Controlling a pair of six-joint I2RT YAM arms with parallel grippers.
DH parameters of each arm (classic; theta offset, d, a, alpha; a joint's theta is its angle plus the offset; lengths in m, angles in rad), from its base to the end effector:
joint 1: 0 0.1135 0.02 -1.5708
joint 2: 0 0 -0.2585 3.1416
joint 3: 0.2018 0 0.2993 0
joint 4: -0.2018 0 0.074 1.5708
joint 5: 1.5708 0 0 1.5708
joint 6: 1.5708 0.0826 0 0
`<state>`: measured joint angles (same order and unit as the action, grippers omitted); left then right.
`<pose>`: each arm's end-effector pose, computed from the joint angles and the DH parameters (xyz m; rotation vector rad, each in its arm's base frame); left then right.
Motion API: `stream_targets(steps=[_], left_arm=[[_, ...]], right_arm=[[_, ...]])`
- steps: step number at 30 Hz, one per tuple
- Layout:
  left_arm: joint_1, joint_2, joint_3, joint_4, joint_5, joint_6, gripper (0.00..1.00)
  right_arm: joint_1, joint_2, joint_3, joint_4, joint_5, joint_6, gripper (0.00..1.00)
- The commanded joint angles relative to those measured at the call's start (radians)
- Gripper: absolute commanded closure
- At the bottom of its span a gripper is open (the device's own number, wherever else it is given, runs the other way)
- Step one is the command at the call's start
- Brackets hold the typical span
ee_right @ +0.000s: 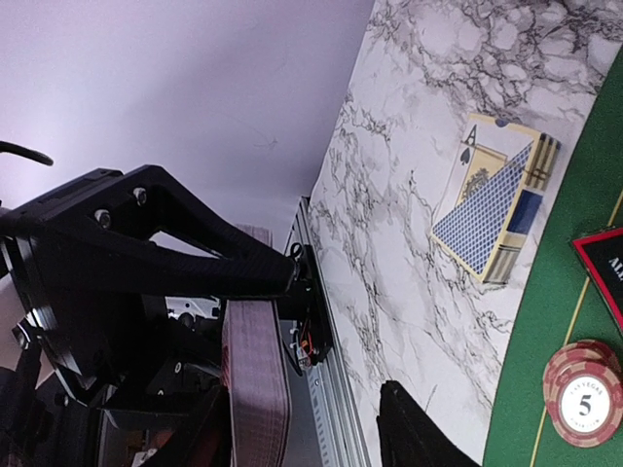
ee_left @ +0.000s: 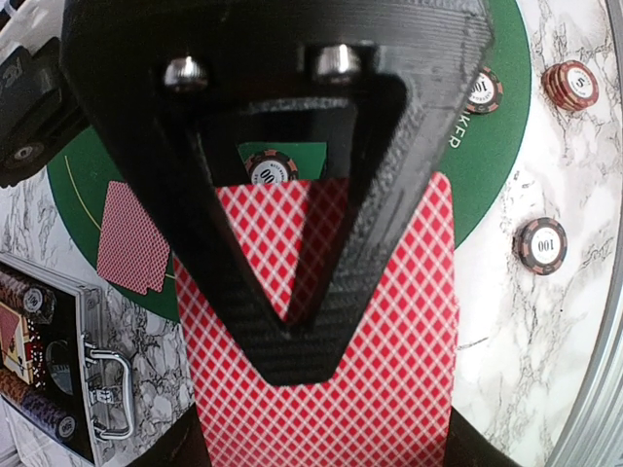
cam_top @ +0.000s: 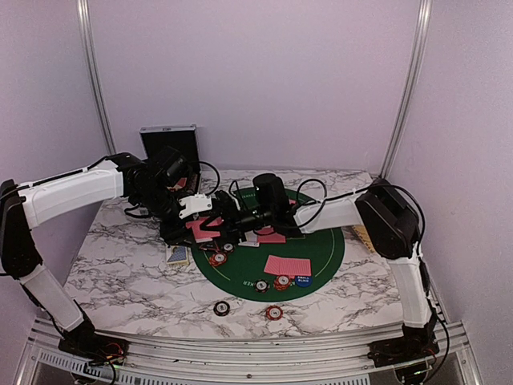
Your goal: Distribute texas hold em gaming equipment
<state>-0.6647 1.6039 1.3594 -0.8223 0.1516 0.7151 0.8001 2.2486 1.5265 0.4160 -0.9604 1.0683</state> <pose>0.3093 -0.2582 0.2228 1.7126 1.9947 -0.1825 0.3398 0.4471 0.1295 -0.5454 2.3244 2.0049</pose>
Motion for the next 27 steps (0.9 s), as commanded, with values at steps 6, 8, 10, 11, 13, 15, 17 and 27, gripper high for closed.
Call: stream_targets(steps=[6,8,10,11,13,15,17,27], left_arm=[[0.001,-0.025,0.010,-0.007,-0.005,0.004,1.00],[0.001,-0.024,0.010,-0.008,-0.006,0.004,1.00],[0.001,-0.023,0.010,-0.008,-0.007,0.004,1.00],[0.001,-0.022,0.010,-0.006,-0.009,0.004,1.00],[0.001,-0.024,0.006,-0.006,-0.012,0.004,1.00],[0.001,-0.022,0.005,-0.006,-0.015,0.004,1.00],[0.001,-0.023,0.003,-0.006,-0.016,0.005,1.00],[0.001,-0.022,0.001,-0.006,-0.019,0.004,1.00]], right_arm=[[-0.038,-0.069,-0.055,-0.050,0.015,-0.032,0.66],[-0.041,-0.081,-0.056,-0.051,0.015,-0.035,0.72],[-0.047,-0.090,-0.059,-0.055,0.013,-0.039,0.80],[-0.049,-0.095,-0.063,-0.058,0.013,-0.040,0.83],[-0.053,-0.104,-0.069,-0.063,0.013,-0.043,0.86],[-0.057,-0.112,-0.073,-0.077,0.013,-0.053,0.88],[-0.062,-0.120,-0.076,-0.094,0.015,-0.065,0.91],[-0.068,-0.143,-0.136,0.096,-0.015,0.073,0.98]])
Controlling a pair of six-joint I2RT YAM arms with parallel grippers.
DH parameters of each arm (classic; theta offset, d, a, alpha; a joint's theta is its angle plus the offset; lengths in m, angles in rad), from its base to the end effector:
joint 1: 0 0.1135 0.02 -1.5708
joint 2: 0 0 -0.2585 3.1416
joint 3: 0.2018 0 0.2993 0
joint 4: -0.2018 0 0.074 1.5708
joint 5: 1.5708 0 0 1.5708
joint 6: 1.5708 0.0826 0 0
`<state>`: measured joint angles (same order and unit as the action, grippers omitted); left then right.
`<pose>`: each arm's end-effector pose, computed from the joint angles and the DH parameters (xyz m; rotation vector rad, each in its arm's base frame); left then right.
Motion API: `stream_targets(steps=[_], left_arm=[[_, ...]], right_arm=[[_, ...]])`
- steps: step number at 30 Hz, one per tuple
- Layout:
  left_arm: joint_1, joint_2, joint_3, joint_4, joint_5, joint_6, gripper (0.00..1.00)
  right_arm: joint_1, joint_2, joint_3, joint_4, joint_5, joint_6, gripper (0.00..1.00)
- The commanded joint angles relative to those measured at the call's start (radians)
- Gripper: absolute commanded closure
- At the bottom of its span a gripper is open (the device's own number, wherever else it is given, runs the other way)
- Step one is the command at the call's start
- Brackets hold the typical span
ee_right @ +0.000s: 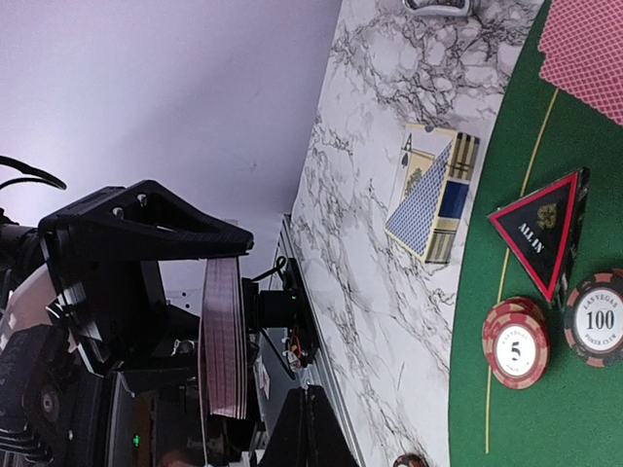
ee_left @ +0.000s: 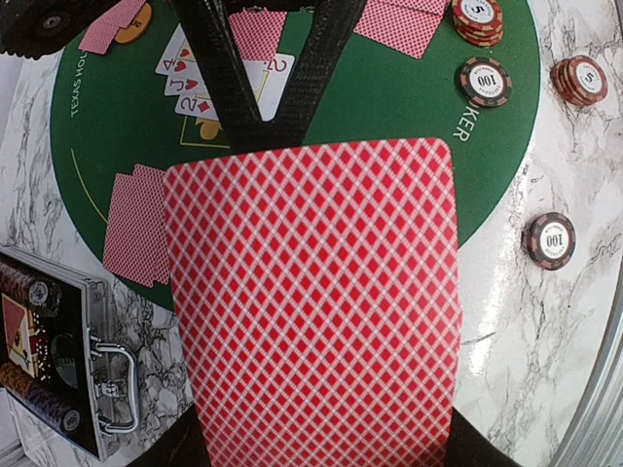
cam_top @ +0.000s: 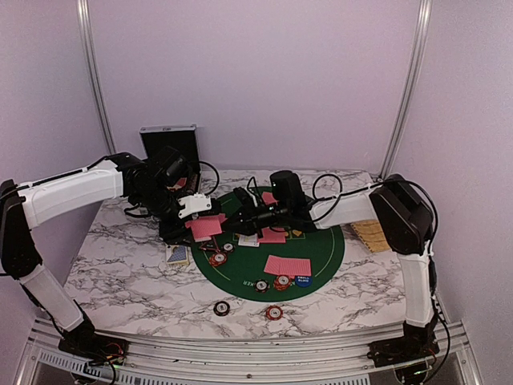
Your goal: Distribute texas hold em gaming equipment
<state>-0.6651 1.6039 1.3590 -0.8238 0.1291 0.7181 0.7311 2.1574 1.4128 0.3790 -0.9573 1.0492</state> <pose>0.3102 -0.2568 0.2223 1.7126 1.9998 -0.1522 0.3516 0.4061 0.1307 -0.4398 2.3657 1.9516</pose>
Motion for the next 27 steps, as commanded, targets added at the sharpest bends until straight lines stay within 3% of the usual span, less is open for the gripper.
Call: stream_targets(steps=[1,3,5,10,19,27], left_arm=[[0.001,-0.021,0.002,-0.005,0.004,0.001,1.00],[0.001,-0.021,0.002,-0.005,0.003,0.001,1.00],[0.001,-0.021,0.002,-0.005,0.005,0.001,1.00],[0.001,-0.025,-0.005,-0.005,0.004,0.003,1.00],[0.001,-0.024,-0.002,-0.005,0.003,0.003,1.00],[0.001,-0.024,-0.003,-0.005,0.008,0.001,1.00]], right_arm=[[0.001,-0.051,-0.030,0.167,-0.022,0.122,0.85],[0.001,-0.052,-0.042,0.218,-0.027,0.155,0.70],[0.000,-0.059,-0.044,0.197,-0.024,0.138,0.65],[-0.017,-0.089,-0.058,0.066,0.006,0.046,0.61],[-0.023,-0.124,-0.097,0.119,0.011,0.074,0.49],[0.025,-0.063,-0.048,0.162,-0.019,0.112,0.50]])
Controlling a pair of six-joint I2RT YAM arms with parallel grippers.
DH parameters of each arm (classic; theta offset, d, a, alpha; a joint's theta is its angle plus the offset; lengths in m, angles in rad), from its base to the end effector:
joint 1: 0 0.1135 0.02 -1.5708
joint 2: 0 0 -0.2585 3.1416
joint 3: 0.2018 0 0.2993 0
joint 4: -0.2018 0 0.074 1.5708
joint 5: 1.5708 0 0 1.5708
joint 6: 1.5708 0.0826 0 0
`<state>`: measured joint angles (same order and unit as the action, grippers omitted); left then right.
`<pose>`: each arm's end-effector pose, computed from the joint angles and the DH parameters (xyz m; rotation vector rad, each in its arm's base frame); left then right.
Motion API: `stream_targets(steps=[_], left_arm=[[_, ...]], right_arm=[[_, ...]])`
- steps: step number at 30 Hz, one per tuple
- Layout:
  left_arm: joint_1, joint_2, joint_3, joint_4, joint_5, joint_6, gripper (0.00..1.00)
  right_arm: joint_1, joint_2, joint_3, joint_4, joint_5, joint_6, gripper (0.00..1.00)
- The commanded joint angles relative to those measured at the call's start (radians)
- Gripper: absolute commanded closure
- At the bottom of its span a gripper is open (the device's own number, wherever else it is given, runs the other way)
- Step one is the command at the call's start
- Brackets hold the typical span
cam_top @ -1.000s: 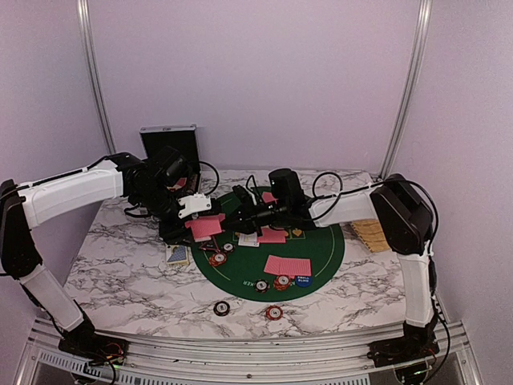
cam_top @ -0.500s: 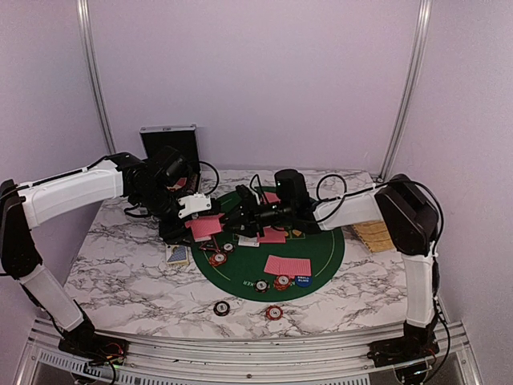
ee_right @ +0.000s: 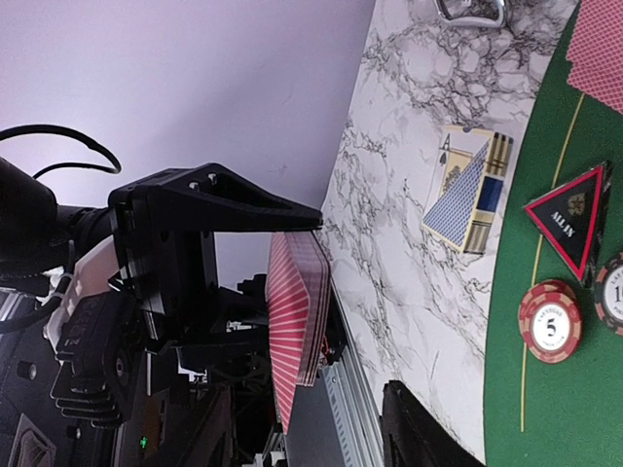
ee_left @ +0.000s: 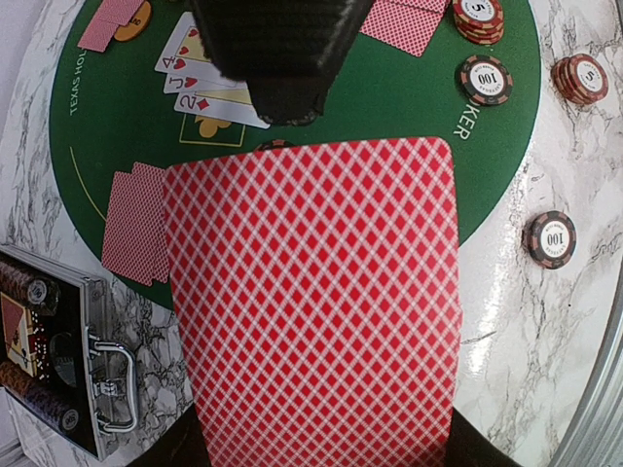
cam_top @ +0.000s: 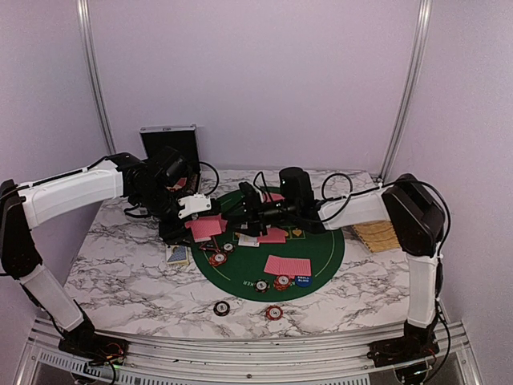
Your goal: Distribute texas hold em gaming equipment
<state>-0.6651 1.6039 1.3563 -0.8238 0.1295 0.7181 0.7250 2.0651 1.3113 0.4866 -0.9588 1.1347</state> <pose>0.3099 -0.2566 0.2213 1.7142 2.0019 -0.1530 0.3404 0.3919 0.1520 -0.4027 2.3076 2.0086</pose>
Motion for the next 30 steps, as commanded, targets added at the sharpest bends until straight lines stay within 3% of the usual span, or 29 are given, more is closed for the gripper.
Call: stream_targets(steps=[1,6,13,16,23,30], left_arm=[[0.001,-0.025,-0.001,-0.005,0.008,0.000,1.00],[0.001,-0.026,-0.004,-0.005,0.006,0.001,1.00],[0.001,-0.025,-0.003,-0.006,0.002,0.003,1.00],[0.001,-0.026,-0.002,-0.006,-0.003,0.004,1.00],[0.001,-0.024,-0.002,-0.005,-0.005,0.004,1.00],[0.002,-0.020,-0.002,-0.006,-0.013,0.005,1.00]], right_arm=[[0.036,0.037,0.061,0.057,-0.019,0.030,0.51],[0.052,0.070,0.098,0.078,-0.029,0.051,0.59],[0.055,0.088,0.121,0.118,-0.041,0.092,0.94],[0.039,0.073,0.096,0.126,-0.041,0.096,1.00],[-0.033,0.003,-0.009,0.119,-0.042,0.066,1.00],[-0.159,-0.068,-0.109,-0.002,-0.042,-0.058,1.00]])
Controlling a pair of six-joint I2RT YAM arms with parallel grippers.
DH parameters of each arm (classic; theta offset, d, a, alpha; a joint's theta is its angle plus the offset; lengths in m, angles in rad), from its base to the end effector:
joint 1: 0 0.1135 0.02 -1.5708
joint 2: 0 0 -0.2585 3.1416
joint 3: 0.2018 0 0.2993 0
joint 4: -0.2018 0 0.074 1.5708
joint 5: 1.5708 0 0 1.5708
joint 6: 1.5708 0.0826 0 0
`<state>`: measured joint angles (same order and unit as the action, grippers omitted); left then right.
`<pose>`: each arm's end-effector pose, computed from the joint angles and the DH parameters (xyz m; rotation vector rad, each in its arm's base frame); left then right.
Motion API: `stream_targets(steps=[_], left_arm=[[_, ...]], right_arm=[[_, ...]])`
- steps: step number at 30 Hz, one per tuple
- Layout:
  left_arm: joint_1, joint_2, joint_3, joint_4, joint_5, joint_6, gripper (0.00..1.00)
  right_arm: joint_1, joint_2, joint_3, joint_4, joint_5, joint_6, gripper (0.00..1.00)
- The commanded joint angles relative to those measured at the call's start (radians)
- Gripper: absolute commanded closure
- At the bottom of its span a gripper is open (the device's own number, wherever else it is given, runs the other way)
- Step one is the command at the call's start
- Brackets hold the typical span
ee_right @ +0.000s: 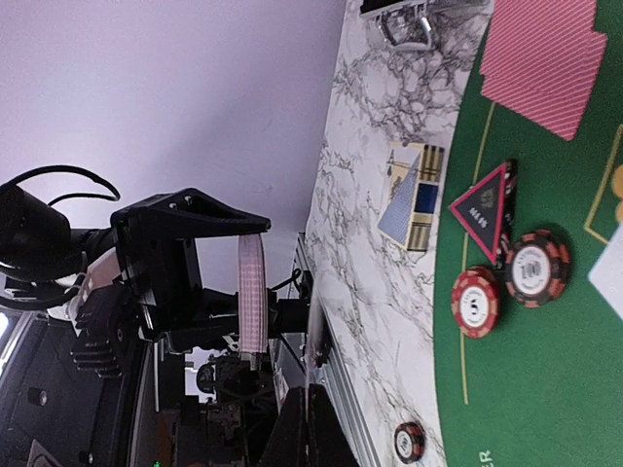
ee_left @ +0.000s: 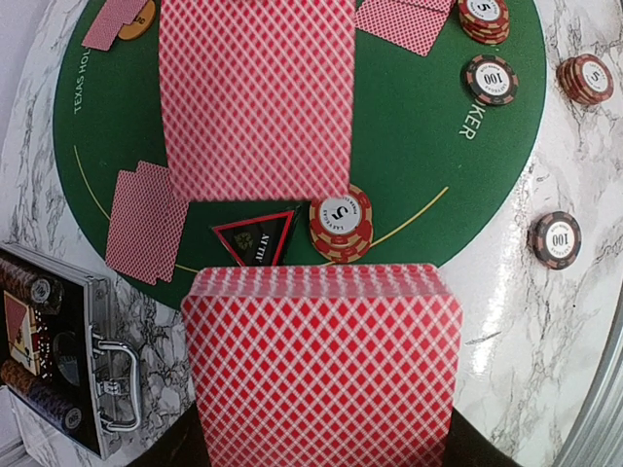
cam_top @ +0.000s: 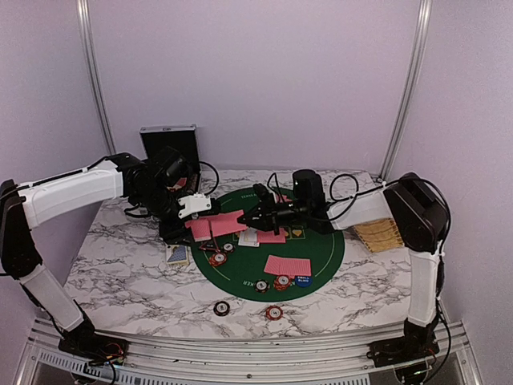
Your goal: Distribute texas hold em gaming equipment
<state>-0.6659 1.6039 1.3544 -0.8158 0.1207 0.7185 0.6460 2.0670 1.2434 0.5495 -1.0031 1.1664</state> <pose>0.3108 -0.2568 0.2211 1.7101 1.9984 -0.1410 0.3576 0.3568 0.1344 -0.3116 2.3198 2.0200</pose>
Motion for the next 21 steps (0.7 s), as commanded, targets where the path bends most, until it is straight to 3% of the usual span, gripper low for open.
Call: stream_targets(steps=[1,6,12,21], left_arm=[[0.004,-0.021,-0.001,-0.014,-0.006,0.004,1.00],[0.004,-0.021,-0.007,-0.014,-0.012,0.006,1.00],[0.007,-0.023,-0.014,-0.014,-0.014,0.002,1.00],[0.009,-0.029,-0.025,-0.014,-0.014,0.002,1.00]], right_arm=[[-0.103,-0.078,-0.055,-0.085,0.007,-0.112,1.00],[-0.224,-0.092,-0.059,-0.273,0.063,-0.271,1.00],[-0.270,-0.064,-0.036,-0.424,0.140,-0.396,1.00],[-0.269,-0.039,-0.075,-0.455,0.225,-0.446,1.00]])
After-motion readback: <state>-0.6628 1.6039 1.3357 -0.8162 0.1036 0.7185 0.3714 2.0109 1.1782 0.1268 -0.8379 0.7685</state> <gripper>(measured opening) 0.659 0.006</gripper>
